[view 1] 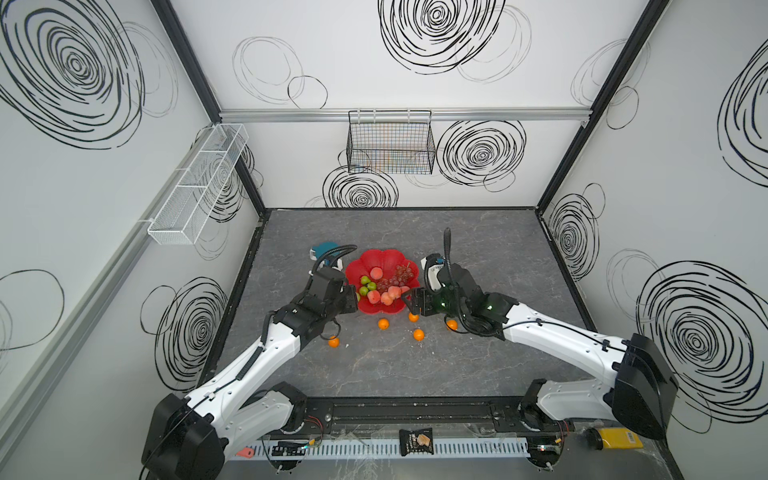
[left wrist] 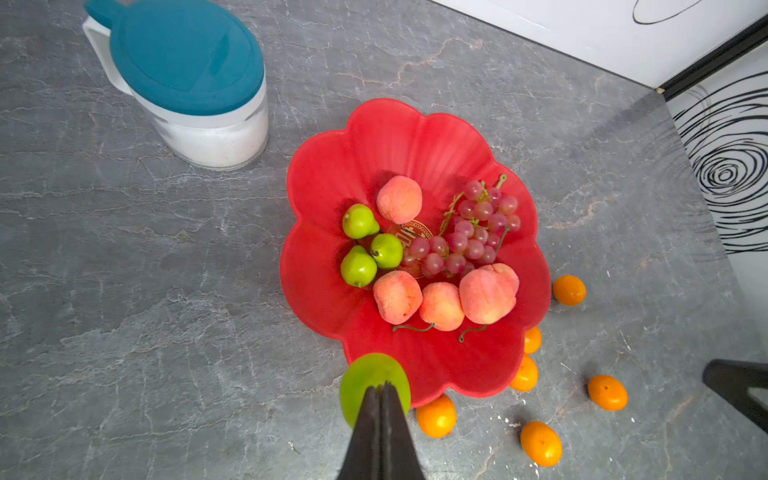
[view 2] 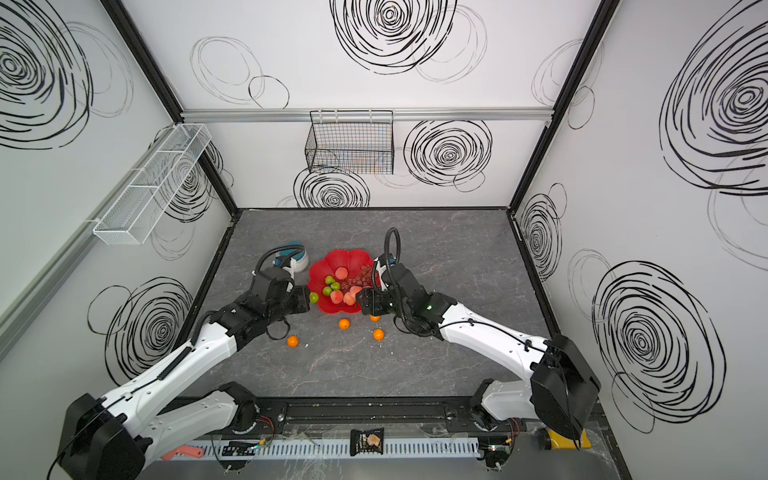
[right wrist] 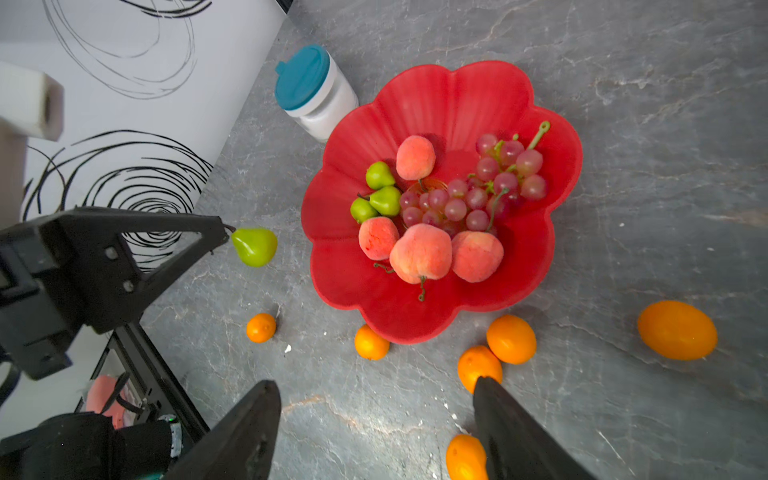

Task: Place and organize the fake fruits in the fruit bowl
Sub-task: 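Carry the green pear into the bowl with the left gripper and release it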

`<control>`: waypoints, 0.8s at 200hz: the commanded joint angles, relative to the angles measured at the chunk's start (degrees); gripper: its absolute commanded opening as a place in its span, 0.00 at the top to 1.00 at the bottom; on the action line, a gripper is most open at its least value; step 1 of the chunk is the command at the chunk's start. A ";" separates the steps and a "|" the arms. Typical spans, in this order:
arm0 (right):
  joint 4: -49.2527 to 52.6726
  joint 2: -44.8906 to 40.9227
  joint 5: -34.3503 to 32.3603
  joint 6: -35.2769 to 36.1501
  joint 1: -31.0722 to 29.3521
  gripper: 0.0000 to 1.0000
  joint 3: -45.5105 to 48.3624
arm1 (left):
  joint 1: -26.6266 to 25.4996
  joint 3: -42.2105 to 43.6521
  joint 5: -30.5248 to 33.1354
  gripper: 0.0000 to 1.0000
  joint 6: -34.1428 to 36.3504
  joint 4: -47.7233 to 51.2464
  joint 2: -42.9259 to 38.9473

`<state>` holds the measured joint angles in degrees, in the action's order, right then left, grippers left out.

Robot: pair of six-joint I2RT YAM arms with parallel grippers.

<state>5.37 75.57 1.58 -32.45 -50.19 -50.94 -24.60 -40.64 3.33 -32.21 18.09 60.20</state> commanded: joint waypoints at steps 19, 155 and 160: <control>-6.42 2.91 0.18 7.03 -0.20 0.14 -3.36 | 4.32 -0.52 -5.15 1.00 0.61 -6.61 4.87; -13.27 6.64 -0.87 19.00 -0.02 0.00 -5.27 | 8.87 -9.08 -6.69 1.00 0.83 -13.08 25.38; -13.39 6.61 -1.25 19.06 -0.06 0.00 -4.96 | 8.92 -9.18 -6.63 1.00 0.80 -13.10 25.77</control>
<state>-5.63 82.37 1.83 -14.90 -50.19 -56.97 -16.16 -47.92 -2.72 -31.86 7.31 83.77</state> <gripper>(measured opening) 0.999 0.049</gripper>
